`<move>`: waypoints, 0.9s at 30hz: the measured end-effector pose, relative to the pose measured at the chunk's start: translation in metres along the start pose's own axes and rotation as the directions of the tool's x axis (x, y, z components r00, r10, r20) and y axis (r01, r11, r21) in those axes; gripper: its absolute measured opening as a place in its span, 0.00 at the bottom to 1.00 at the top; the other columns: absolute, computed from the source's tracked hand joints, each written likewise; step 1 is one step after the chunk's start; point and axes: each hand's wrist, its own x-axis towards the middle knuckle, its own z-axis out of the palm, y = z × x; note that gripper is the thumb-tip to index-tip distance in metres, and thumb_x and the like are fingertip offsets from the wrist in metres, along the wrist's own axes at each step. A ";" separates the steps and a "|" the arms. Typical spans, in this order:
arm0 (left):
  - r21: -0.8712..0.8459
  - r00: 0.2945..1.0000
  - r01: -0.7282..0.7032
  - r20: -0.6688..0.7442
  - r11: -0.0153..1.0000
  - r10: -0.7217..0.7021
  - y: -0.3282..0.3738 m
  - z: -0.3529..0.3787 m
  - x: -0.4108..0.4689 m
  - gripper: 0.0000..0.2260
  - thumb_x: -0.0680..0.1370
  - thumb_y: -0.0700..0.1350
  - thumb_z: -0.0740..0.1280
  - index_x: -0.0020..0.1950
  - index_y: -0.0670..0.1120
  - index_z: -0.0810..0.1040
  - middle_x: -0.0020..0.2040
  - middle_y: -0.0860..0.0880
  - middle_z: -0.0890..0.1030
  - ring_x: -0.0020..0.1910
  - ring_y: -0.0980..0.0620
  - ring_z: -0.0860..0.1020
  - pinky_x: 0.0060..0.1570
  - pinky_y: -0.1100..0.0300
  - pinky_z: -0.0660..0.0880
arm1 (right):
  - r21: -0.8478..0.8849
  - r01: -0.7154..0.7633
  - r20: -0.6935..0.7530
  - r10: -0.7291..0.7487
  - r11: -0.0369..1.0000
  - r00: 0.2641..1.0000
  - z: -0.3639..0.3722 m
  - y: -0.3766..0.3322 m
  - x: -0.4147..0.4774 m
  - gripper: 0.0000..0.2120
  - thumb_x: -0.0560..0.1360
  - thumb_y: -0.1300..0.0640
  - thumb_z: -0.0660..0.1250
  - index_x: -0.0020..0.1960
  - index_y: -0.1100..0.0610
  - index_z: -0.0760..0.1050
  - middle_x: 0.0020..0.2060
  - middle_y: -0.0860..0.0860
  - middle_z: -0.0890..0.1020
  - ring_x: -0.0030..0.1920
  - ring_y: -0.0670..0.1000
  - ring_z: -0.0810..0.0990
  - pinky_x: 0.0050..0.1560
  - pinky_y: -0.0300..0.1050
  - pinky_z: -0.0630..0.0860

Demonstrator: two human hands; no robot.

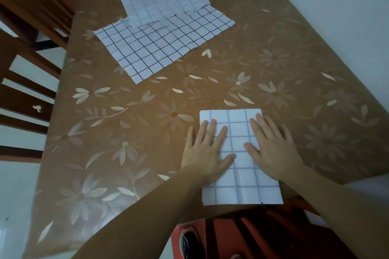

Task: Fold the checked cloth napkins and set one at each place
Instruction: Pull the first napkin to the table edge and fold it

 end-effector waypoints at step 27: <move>-0.062 0.978 -0.027 -0.208 0.998 0.013 0.007 0.004 -0.029 0.27 0.80 0.61 0.51 0.78 0.54 0.56 0.80 0.46 0.55 0.78 0.44 0.51 0.75 0.41 0.48 | -0.096 0.336 0.009 -0.336 0.937 0.942 0.029 0.035 -0.074 0.44 0.74 0.26 0.46 0.78 0.56 0.55 0.78 0.55 0.54 0.78 0.53 0.51 0.72 0.59 0.51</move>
